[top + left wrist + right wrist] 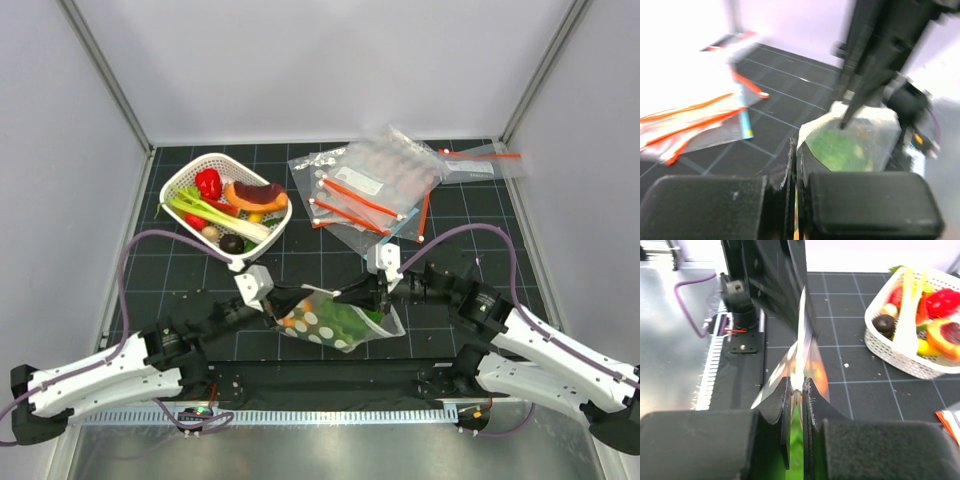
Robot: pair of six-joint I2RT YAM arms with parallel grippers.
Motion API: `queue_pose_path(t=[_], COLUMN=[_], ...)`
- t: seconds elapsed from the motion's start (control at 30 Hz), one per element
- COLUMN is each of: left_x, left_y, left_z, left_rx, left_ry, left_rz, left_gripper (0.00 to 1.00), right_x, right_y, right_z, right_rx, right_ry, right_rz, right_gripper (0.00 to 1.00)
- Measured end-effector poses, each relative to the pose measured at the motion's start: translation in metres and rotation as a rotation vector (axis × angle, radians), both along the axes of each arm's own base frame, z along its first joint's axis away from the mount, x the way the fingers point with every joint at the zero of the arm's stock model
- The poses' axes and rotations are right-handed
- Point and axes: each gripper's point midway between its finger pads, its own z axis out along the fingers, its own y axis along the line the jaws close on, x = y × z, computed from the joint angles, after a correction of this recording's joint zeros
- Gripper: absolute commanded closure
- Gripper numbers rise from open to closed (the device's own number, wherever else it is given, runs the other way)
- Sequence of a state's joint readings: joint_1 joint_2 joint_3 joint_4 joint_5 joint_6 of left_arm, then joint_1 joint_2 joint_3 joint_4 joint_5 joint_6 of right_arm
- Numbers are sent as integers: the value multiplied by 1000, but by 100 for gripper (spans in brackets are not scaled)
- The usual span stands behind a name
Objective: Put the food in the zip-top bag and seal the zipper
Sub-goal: Zip the zipper food storage bag at the center of the board.
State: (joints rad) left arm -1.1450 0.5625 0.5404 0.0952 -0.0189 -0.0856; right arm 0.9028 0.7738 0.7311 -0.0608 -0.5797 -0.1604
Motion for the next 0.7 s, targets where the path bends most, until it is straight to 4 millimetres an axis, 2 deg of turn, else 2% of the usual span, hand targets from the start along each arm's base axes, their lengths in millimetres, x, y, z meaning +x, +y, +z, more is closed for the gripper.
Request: queue_pose_path(t=[0.17,0.33,0.53,0.6,0.7], left_x=[28,55,66,68,70], left_y=[43,100,162,176,183], left_z=[10,10,11,9,3], left_rx=[-116,-219,-335,-355,-349], left_ry=[21,61,82,83,81], left_rz=[257,551,804,864,909], left_gripper=[100,99,100,100,99], right_x=[11,20,31,33,36], right_y=[0,1,5,4,3], right_z=[-4,-13,-26,-27,-28], right_rx=[-14,-44,-107,-123,-134], right_ry=[2,18,55,63,68], right_rz=[-53,-93,-132,-149,-167], right_gripper=[99,99,99,99,99])
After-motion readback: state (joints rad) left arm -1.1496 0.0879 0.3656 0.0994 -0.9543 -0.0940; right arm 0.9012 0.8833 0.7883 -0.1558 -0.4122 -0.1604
